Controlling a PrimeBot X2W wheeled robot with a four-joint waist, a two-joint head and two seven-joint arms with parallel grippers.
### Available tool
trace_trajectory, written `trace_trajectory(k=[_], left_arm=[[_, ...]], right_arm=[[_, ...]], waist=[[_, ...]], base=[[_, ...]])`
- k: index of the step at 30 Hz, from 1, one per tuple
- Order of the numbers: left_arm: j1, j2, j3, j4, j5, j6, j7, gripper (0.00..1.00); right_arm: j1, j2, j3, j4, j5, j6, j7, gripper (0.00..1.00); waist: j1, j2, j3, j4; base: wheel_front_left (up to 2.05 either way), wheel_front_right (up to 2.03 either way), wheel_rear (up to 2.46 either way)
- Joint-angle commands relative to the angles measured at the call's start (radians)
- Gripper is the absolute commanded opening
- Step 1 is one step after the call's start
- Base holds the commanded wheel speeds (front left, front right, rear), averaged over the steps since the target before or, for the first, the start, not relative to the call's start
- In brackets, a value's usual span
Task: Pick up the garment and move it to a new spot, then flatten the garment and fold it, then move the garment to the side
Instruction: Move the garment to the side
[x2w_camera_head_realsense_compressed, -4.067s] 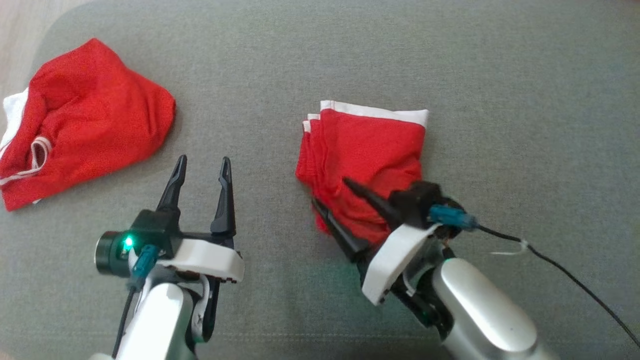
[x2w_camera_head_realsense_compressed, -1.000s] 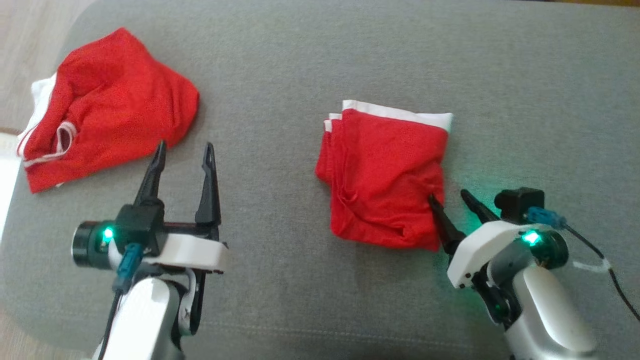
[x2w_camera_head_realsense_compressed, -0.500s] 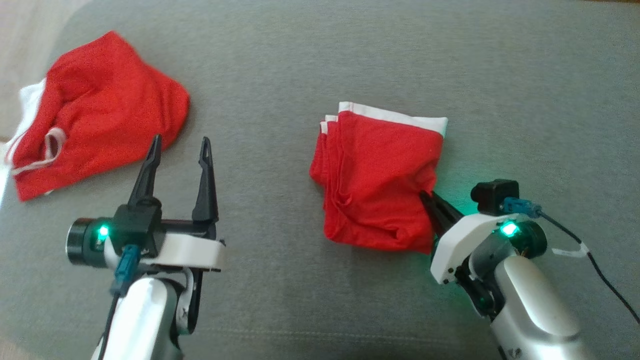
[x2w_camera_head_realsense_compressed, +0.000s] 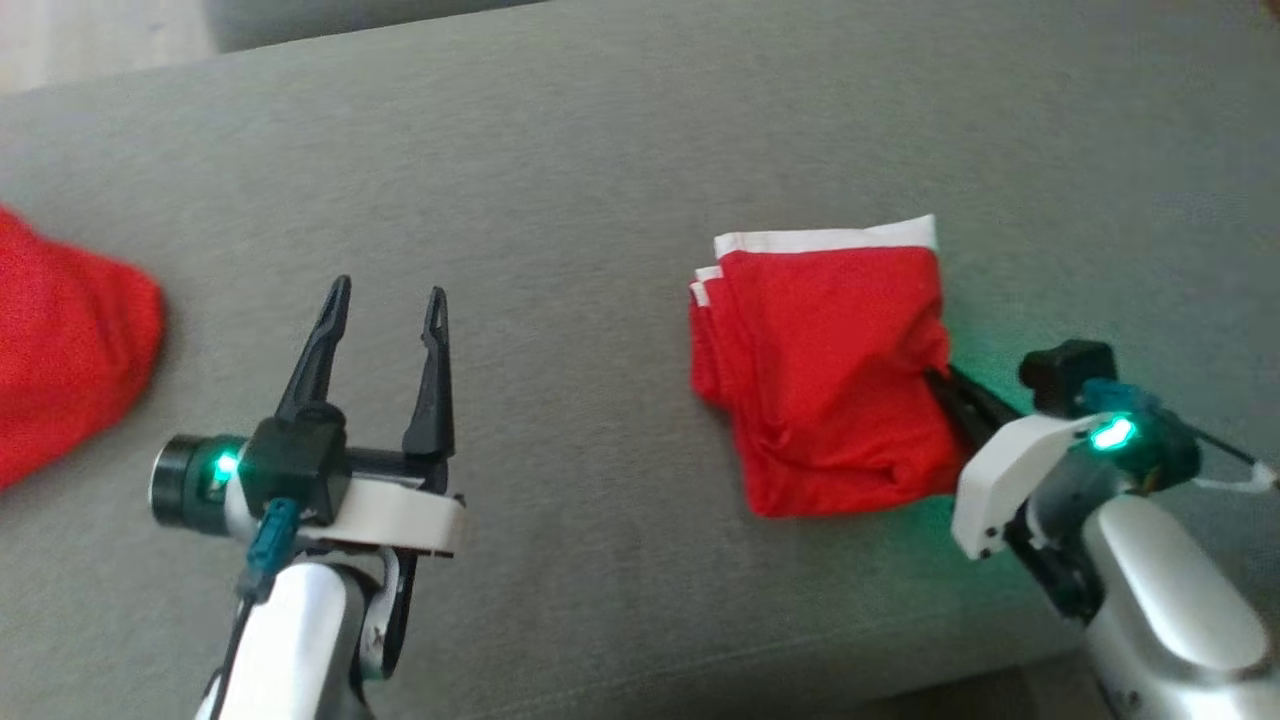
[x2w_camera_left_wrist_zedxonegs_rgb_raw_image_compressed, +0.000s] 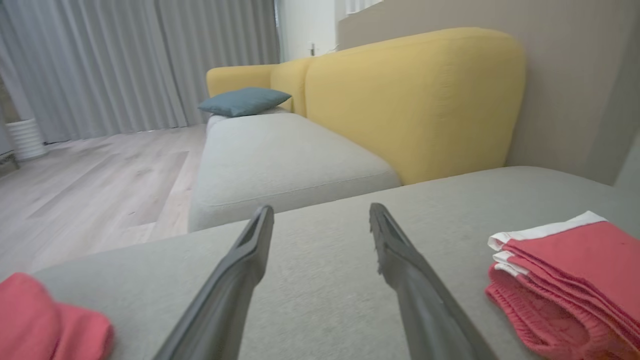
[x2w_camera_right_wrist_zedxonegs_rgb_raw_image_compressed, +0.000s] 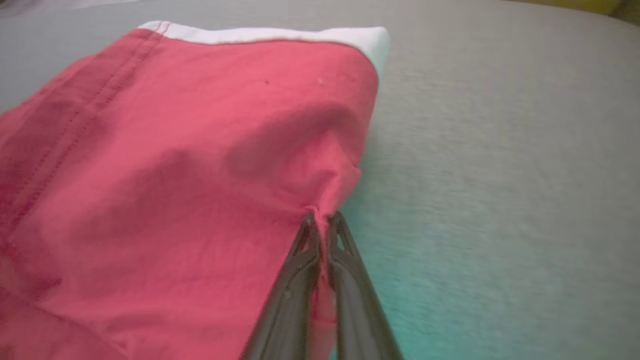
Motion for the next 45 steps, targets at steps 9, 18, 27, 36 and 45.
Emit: trace_trajectory(k=[9, 18, 27, 36, 45], left_arm=[[-0.118, 0.007, -0.015, -0.037, 0.044, -0.032, -0.012, 1.0], [-0.218, 0.017, -0.063, -0.054, 0.08, -0.07, -0.008, 1.0], [-0.299, 0.027, -0.096, -0.086, 0.114, -0.088, 0.018, 1.0], [-0.346, 0.034, -0.12, -0.1, 0.128, -0.105, 0.033, 1.0], [-0.367, 0.027, -0.137, -0.075, 0.116, -0.11, 0.017, 1.0]], right_arm=[[-0.161, -0.109, -0.094, 0.02, 0.006, 0.004, -0.049, 0.0], [-0.302, -0.159, -0.204, 0.122, 0.016, 0.004, -0.13, 0.0], [-0.361, -0.161, -0.335, 0.164, 0.004, 0.004, -0.183, 0.0], [-0.387, -0.148, -0.459, 0.192, -0.028, 0.004, -0.218, 0.0], [-0.399, -0.12, -0.566, 0.22, -0.108, 0.004, -0.255, 1.0]], waist=[[0.0, 0.0, 0.11, -0.134], [0.0, 0.0, 0.214, -0.172], [0.0, 0.0, 0.309, -0.186], [0.0, 0.0, 0.381, -0.188], [0.0, 0.0, 0.388, -0.158]], base=[[0.0, 0.0, 0.0], [0.0, 0.0, 0.0], [0.0, 0.0, 0.0], [0.0, 0.0, 0.0], [0.0, 0.0, 0.0]])
